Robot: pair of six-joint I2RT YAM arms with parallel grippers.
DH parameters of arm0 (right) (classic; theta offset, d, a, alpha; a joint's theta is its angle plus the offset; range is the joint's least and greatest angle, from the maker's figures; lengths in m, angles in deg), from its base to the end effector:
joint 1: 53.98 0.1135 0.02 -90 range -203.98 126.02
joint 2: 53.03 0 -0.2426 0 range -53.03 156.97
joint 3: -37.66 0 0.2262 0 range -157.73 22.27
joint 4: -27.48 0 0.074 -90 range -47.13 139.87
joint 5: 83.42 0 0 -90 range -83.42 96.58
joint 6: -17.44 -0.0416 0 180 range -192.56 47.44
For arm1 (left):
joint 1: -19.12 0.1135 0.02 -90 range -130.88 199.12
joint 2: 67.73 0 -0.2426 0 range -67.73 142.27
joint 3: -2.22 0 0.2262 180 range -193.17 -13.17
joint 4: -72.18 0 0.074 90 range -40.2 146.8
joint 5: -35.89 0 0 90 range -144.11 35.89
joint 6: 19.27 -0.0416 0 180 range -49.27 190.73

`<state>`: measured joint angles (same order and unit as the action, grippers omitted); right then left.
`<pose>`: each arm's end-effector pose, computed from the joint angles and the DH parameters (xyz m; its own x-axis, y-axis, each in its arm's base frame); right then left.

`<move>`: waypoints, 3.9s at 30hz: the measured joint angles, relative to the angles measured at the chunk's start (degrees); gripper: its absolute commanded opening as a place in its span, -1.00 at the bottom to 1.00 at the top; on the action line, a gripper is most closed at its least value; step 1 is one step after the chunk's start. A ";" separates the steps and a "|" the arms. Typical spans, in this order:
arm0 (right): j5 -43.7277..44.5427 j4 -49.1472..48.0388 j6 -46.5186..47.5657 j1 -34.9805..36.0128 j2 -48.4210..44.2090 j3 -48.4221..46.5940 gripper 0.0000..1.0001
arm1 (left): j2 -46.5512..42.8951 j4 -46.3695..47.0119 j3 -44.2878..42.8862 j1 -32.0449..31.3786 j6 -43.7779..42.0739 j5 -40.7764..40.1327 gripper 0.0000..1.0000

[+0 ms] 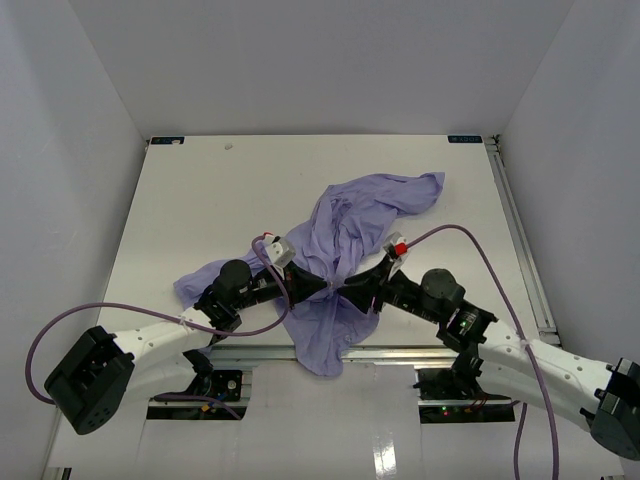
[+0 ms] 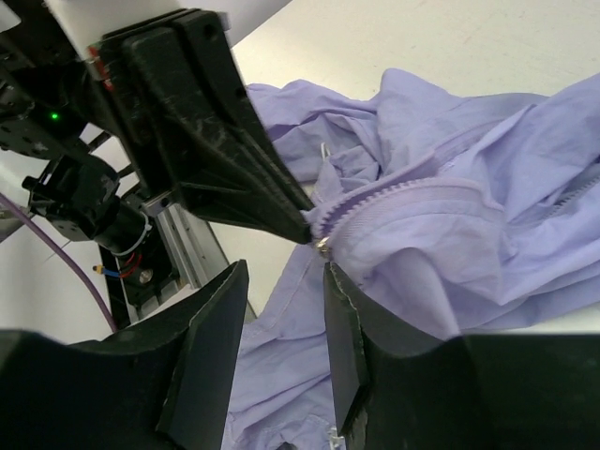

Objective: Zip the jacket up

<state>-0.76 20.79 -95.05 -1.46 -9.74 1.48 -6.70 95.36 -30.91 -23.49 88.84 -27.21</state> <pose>0.1072 0.1486 0.2510 -0.3349 0.1867 -0.9236 -0.7973 0.4662 0.3834 0.1441 -0.1581 0.2108 -0.3484 -0.0562 -0.9357 0.8704 0.3510 -0.3452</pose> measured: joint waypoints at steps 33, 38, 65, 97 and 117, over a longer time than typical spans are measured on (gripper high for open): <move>32.43 5.89 0.93 17.36 14.64 -6.52 -0.14 | 0.10 0.02 0.00 0.00 0.39 0.16 -1.00; 34.51 5.88 0.94 18.81 17.13 -8.11 -0.17 | 0.37 0.01 0.00 0.00 0.39 0.23 -1.00; 51.36 19.76 0.24 25.30 23.96 -18.94 -0.84 | 0.24 0.52 0.00 0.00 -0.10 0.56 -1.00; 49.47 40.26 10.65 23.99 28.50 -33.72 -0.85 | -0.94 -4.16 -3.02 -0.26 -4.17 -1.49 -1.00; 50.22 52.39 9.63 24.20 33.16 -43.51 -0.84 | -4.65 -8.79 -3.80 -0.26 -4.57 -2.58 -1.00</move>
<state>49.47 73.18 -85.42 22.73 23.42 -42.03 -11.35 86.57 -34.70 -23.75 84.27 -29.79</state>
